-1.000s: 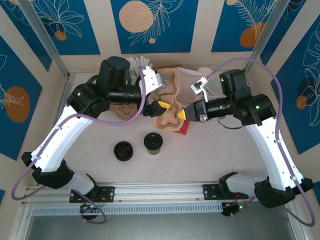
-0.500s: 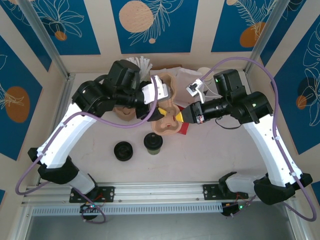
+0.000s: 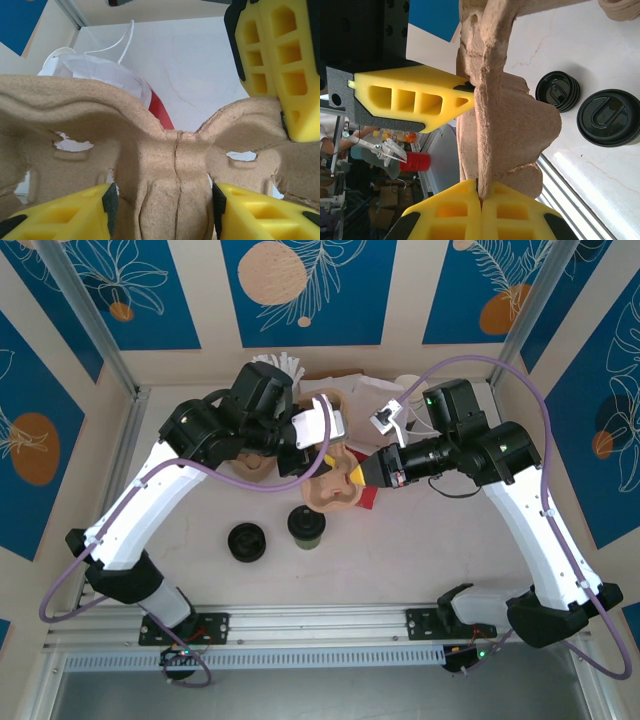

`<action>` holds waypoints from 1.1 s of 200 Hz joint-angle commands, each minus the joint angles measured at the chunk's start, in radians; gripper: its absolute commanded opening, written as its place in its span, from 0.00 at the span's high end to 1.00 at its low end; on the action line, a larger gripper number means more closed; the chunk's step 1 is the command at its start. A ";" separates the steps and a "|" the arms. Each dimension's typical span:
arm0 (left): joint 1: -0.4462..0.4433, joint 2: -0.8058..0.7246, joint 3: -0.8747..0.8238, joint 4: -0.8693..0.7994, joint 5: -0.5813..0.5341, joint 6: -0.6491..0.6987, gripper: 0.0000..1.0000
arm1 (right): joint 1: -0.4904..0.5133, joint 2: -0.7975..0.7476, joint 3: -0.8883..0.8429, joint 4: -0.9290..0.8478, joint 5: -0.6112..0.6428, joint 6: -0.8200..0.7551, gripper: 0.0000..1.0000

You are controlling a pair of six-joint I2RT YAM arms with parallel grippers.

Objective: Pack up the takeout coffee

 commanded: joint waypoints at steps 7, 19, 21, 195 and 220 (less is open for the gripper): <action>-0.015 0.003 0.009 0.011 0.016 0.002 0.47 | 0.006 -0.012 -0.010 -0.017 0.002 -0.016 1.00; -0.015 0.003 0.006 0.013 0.014 0.000 0.48 | 0.006 -0.012 -0.010 -0.017 0.002 -0.015 1.00; -0.015 0.004 0.006 0.013 0.013 -0.001 0.49 | 0.006 -0.013 -0.010 -0.017 0.002 -0.016 1.00; -0.015 0.014 -0.002 0.042 -0.036 -0.078 0.64 | -0.113 -0.087 0.034 0.014 0.122 0.044 0.57; -0.013 0.010 -0.006 0.053 -0.019 -0.086 0.64 | -0.188 -0.076 0.067 0.002 0.297 0.091 0.56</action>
